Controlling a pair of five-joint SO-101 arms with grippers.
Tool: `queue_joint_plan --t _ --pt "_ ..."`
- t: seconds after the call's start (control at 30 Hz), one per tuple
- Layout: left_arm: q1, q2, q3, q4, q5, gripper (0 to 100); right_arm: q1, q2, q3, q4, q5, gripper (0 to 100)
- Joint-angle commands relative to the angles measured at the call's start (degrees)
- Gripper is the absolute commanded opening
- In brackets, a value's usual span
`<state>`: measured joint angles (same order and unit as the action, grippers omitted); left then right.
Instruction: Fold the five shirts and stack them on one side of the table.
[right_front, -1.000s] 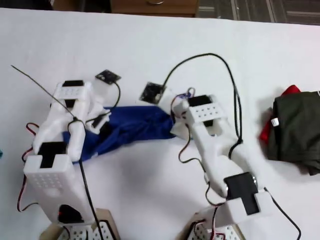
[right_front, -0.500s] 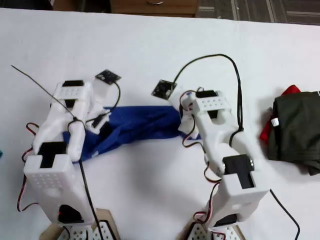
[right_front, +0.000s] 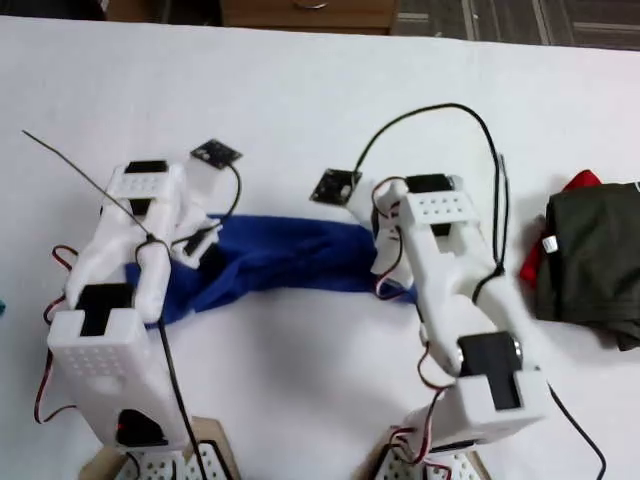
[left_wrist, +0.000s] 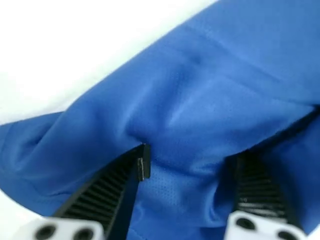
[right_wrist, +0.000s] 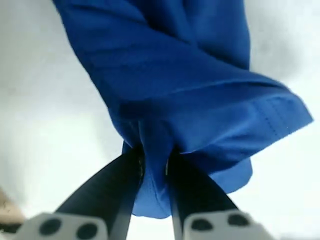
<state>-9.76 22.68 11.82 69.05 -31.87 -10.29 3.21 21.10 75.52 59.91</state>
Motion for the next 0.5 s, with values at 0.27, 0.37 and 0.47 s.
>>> queue_joint_plan --t 0.27,0.37,0.47 --pt "0.3 1.1 0.0 0.8 -0.6 29 2.4 -10.7 14.0 1.9 6.2 3.2" --pt "0.3 1.1 0.0 0.8 -0.6 29 3.1 -11.1 14.3 1.5 6.2 12.4" --pt "0.3 1.1 0.1 0.8 -0.6 29 3.7 -13.6 12.6 2.2 6.2 28.0"
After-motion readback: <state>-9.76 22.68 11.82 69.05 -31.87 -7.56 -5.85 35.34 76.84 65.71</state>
